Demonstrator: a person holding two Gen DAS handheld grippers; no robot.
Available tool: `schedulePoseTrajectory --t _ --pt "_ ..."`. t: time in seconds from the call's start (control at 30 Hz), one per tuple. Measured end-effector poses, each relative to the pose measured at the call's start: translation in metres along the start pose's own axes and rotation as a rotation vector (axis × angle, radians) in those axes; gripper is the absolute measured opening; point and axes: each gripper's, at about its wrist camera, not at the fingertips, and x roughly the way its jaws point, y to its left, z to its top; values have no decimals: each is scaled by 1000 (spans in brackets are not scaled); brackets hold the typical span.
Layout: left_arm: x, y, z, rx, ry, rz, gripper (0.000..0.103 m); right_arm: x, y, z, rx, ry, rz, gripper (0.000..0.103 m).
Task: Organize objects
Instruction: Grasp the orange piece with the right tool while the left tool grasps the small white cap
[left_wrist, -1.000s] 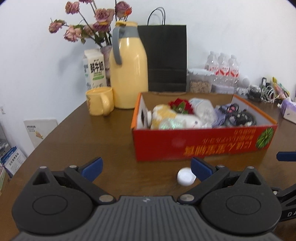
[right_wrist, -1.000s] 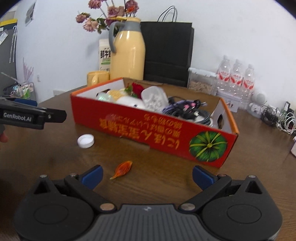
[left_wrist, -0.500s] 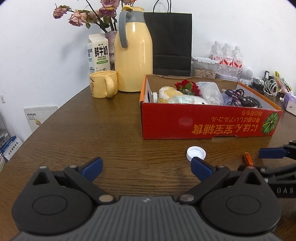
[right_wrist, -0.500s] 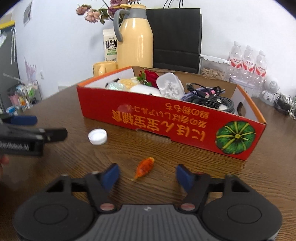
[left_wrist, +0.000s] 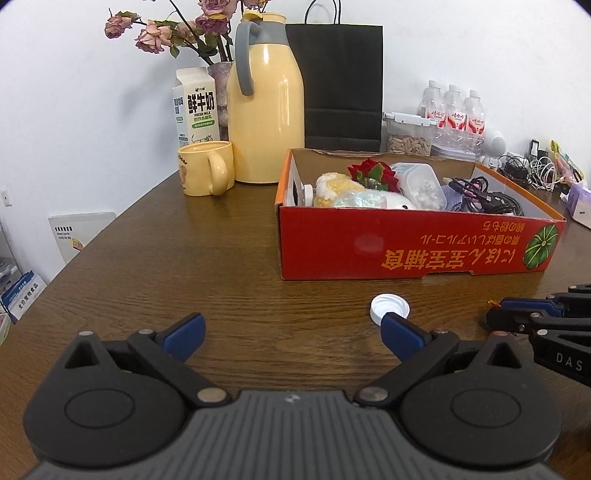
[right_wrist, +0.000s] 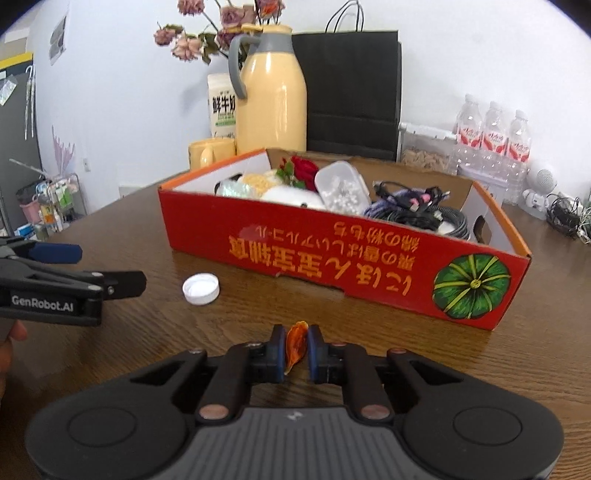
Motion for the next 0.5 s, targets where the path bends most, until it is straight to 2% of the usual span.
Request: schedulePoseTrajectory --t 0.3,0.5 --pt "9 -27 11 48 41 -10 103 -11 -18 -1 27 -60 -47 11" --pt "17 -44 17 77 73 -26 103 -18 -39 -3 44 -89 -118 11"
